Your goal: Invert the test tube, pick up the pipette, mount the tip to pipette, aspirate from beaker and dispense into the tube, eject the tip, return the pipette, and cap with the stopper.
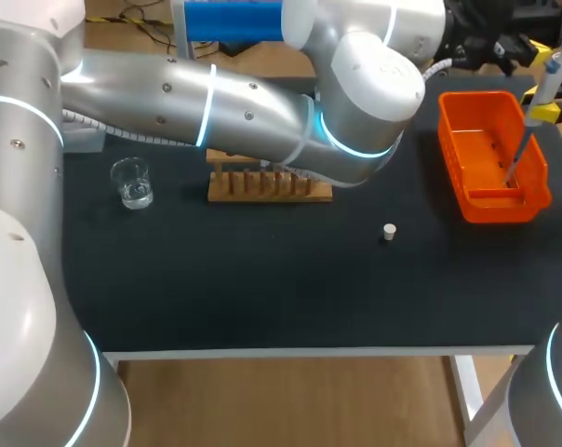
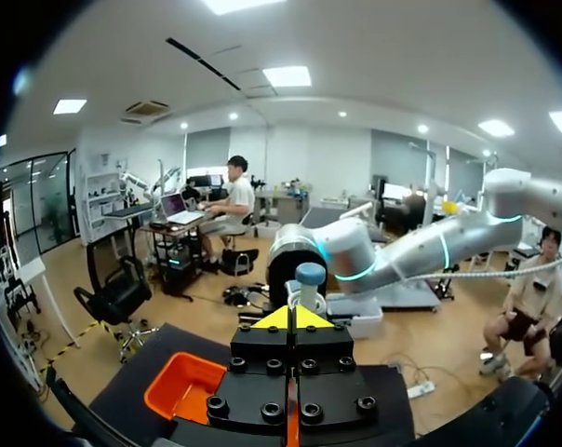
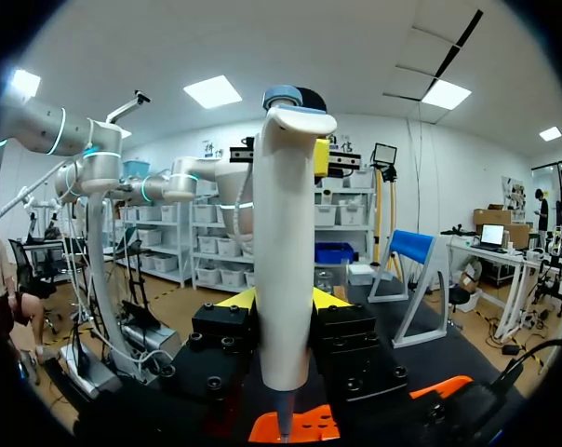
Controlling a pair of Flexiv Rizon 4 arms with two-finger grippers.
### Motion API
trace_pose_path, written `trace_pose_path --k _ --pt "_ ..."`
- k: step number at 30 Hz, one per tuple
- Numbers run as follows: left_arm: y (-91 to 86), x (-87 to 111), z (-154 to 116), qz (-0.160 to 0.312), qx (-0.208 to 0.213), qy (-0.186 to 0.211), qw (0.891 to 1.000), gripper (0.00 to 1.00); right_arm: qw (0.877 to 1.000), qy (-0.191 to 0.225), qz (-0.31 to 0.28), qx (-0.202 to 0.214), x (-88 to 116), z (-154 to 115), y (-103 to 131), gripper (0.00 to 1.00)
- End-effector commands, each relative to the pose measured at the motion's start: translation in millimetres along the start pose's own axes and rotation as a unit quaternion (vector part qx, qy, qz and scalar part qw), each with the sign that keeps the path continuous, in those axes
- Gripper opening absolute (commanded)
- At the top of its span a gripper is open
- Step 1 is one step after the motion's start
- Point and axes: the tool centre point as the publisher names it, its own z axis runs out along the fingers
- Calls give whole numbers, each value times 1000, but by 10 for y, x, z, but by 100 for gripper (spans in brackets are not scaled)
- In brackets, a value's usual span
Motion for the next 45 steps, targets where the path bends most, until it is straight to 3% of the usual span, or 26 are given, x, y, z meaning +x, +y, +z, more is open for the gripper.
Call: trace_pose_path --k 1,17,45 --pt "11 23 -26 -1 91 -1 996 0 1000 3 0 1 -16 -24 2 0" --pt "-59 62 49 3 97 9 995 0 1000 3 0 1 -16 -24 2 0" --pt "180 89 134 -11 93 17 996 0 1000 3 0 1 -16 -24 2 0"
